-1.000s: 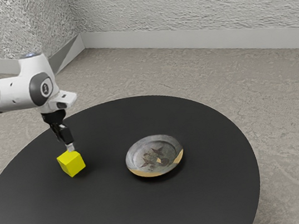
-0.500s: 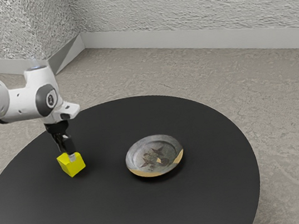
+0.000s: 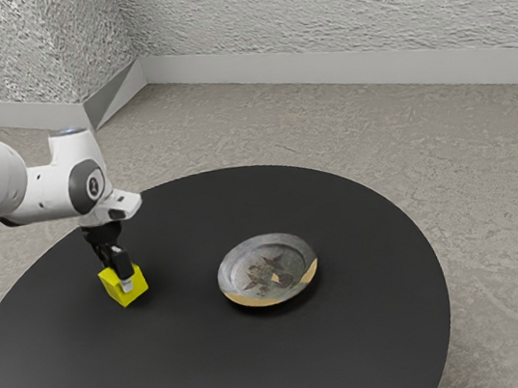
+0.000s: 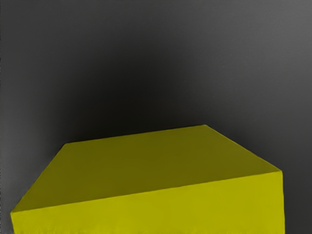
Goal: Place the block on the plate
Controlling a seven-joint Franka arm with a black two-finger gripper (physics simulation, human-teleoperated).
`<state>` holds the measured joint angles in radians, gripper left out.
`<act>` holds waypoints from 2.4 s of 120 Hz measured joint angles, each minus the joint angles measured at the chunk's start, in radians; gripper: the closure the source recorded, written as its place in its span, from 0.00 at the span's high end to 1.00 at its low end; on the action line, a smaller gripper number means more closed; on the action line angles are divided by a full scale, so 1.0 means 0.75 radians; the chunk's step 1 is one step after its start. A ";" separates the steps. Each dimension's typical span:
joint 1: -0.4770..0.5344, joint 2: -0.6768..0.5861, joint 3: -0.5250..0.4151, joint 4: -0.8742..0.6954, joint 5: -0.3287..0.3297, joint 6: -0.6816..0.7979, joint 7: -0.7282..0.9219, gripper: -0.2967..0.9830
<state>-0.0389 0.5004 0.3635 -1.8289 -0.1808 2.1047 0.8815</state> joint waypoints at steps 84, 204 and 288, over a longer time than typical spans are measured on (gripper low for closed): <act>-0.004 -0.089 -0.001 0.000 0.007 0.005 -0.005 0.49; -0.400 -0.008 0.002 0.367 -0.088 -0.205 -0.039 0.47; -0.472 0.078 0.000 0.348 -0.148 -0.167 -0.051 0.62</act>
<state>-0.3928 0.5587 0.3634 -1.5679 -0.2917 1.9798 0.8435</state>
